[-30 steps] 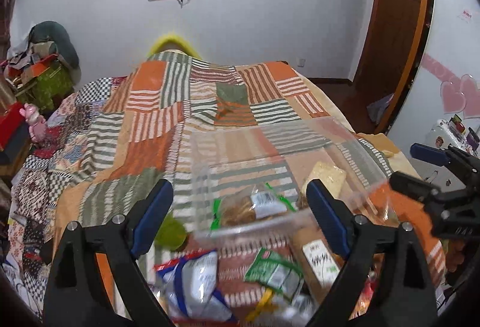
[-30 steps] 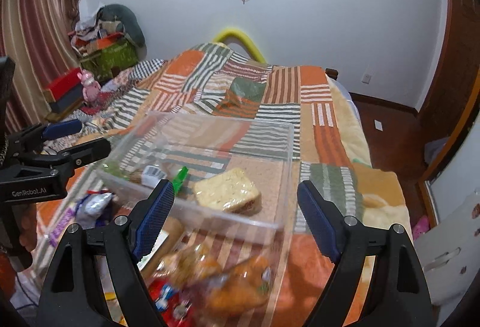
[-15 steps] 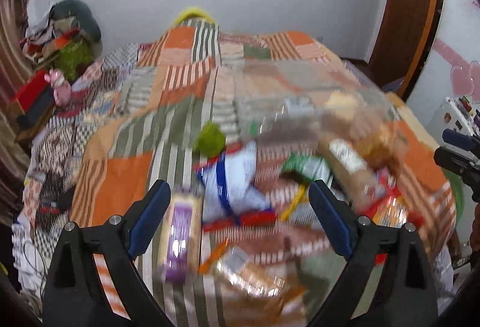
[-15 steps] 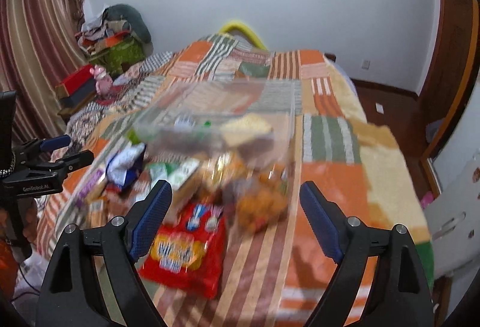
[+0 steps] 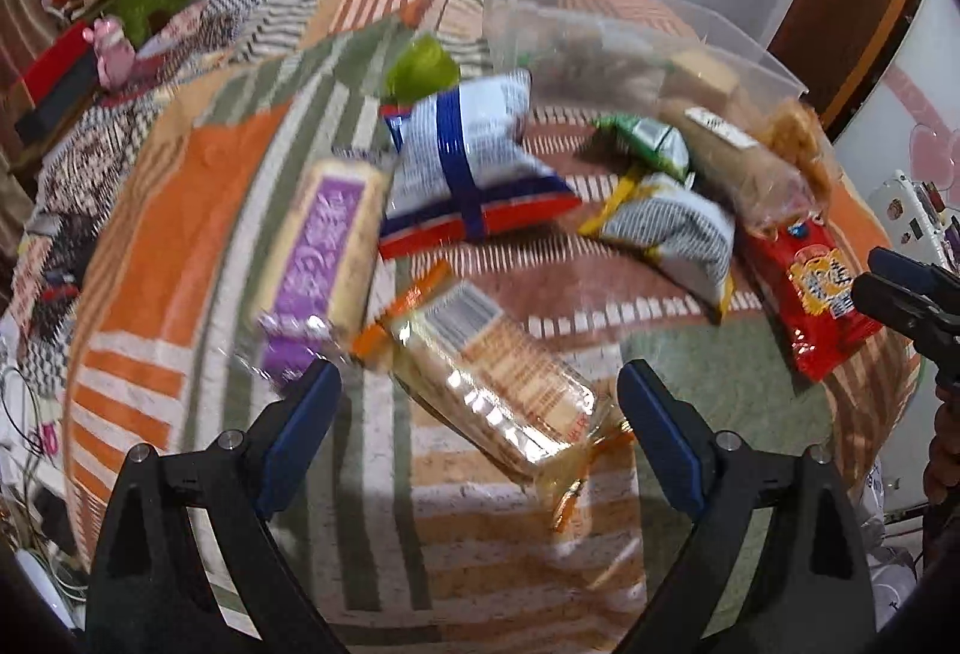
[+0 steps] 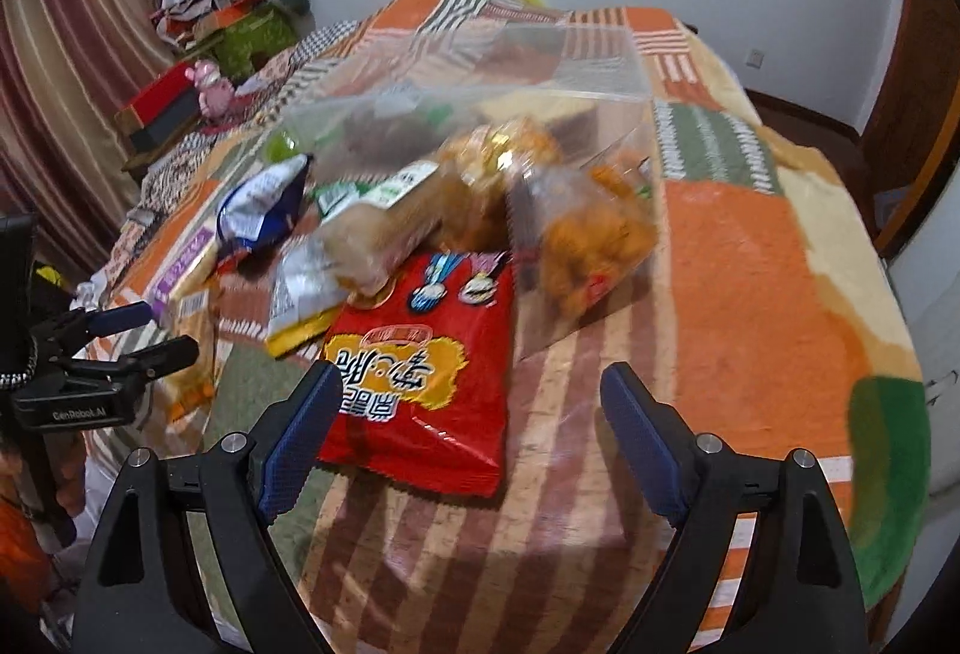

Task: Organize snacks
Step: 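Grasp the red snack bag with the right gripper while the left grasps a breadstick pack, then carry the red snack bag into the clear box with the right gripper while the left carries the breadstick pack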

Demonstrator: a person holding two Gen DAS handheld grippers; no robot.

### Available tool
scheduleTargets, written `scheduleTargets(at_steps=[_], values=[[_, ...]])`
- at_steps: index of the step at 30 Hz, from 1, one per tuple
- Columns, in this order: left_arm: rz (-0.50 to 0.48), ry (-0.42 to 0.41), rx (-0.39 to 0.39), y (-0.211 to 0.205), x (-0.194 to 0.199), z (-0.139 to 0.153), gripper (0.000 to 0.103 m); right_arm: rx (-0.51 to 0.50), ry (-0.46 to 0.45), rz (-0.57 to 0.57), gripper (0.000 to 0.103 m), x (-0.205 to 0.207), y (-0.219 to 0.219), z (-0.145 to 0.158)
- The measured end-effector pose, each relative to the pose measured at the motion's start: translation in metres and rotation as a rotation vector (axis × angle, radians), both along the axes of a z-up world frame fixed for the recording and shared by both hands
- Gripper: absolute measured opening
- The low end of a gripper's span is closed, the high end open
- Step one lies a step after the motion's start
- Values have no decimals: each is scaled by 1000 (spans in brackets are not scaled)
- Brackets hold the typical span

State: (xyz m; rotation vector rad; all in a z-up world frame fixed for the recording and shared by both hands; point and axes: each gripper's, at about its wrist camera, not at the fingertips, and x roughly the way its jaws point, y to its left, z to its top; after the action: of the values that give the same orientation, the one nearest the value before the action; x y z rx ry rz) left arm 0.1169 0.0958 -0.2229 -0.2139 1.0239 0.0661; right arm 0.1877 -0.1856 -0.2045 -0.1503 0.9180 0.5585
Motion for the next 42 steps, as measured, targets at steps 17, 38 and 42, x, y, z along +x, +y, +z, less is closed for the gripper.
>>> scheduleTargets(at_steps=[17, 38, 42], values=[[9, -34, -14, -1, 0, -18, 60, -68, 37, 40, 84, 7, 38, -29], [-48, -157, 15, -15, -12, 38, 22, 0, 22, 52, 63, -13, -7, -5], [-48, -189, 16, -15, -13, 53, 22, 25, 5, 49, 63, -19, -17, 6]])
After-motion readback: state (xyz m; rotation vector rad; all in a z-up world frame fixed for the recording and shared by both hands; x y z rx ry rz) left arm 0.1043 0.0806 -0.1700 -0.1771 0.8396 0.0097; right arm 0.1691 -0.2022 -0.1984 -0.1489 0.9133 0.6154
